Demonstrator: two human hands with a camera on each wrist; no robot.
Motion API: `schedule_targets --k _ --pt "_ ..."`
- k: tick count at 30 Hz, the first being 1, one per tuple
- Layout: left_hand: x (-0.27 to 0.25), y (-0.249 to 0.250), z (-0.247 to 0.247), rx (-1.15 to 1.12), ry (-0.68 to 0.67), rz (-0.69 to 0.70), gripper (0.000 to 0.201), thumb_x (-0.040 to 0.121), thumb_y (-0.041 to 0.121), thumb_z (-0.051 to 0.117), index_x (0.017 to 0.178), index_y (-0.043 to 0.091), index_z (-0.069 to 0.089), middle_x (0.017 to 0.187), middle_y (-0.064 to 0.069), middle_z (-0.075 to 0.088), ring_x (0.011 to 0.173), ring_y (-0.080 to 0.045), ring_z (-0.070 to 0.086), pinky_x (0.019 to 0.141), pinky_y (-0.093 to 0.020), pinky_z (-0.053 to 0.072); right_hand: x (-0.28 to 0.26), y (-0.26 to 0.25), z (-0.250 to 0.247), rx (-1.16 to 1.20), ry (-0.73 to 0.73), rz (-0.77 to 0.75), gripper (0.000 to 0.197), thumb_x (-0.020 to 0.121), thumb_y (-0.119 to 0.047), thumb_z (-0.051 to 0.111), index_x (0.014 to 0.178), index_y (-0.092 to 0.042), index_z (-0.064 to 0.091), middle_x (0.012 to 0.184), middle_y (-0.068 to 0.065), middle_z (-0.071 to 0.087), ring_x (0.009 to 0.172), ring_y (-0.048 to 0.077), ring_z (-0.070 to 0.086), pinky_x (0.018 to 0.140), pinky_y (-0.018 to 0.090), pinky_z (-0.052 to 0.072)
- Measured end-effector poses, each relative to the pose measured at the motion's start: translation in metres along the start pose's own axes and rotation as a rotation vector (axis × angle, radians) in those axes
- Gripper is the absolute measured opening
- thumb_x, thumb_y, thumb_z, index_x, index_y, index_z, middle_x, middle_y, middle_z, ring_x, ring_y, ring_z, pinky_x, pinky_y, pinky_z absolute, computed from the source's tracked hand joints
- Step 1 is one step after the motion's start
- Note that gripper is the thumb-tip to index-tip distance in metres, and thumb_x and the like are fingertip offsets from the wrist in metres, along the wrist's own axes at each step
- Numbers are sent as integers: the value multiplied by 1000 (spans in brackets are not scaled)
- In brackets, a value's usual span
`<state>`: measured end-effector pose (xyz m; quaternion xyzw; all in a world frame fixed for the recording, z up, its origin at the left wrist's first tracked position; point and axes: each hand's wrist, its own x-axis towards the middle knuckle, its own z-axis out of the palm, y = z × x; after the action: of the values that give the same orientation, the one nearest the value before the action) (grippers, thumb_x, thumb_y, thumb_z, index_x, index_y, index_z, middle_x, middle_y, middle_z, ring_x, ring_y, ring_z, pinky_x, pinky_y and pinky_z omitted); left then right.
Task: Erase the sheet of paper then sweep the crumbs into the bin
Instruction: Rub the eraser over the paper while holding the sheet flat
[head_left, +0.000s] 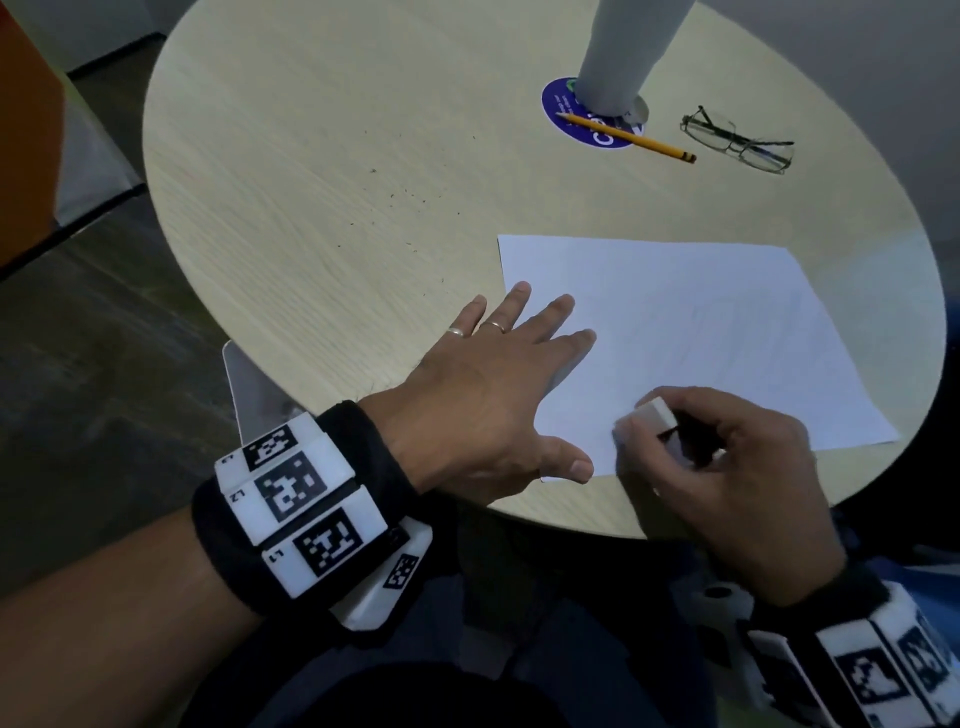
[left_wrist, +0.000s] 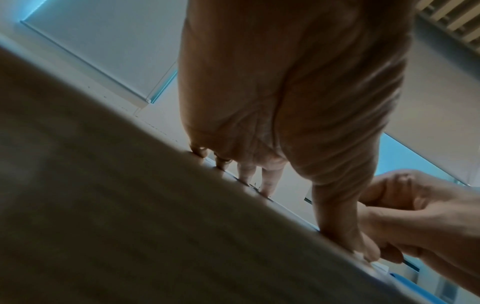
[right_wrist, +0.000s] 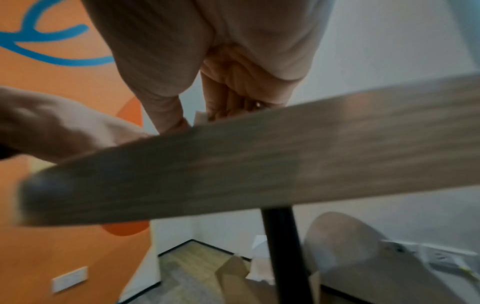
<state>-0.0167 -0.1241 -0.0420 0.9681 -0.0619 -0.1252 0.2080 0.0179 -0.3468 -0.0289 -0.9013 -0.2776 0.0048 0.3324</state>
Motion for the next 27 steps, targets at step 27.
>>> schedule_targets --k 27 --pt "3 -6 -8 -119 -37 11 122 73 69 83 161 21 13 171 15 21 160 -13 -16 131 -44 -7 -12 -2 -15 -43 -103 6 17 85 -12 84 73 -18 74 63 -1 60 59 15 55 60 20 41"
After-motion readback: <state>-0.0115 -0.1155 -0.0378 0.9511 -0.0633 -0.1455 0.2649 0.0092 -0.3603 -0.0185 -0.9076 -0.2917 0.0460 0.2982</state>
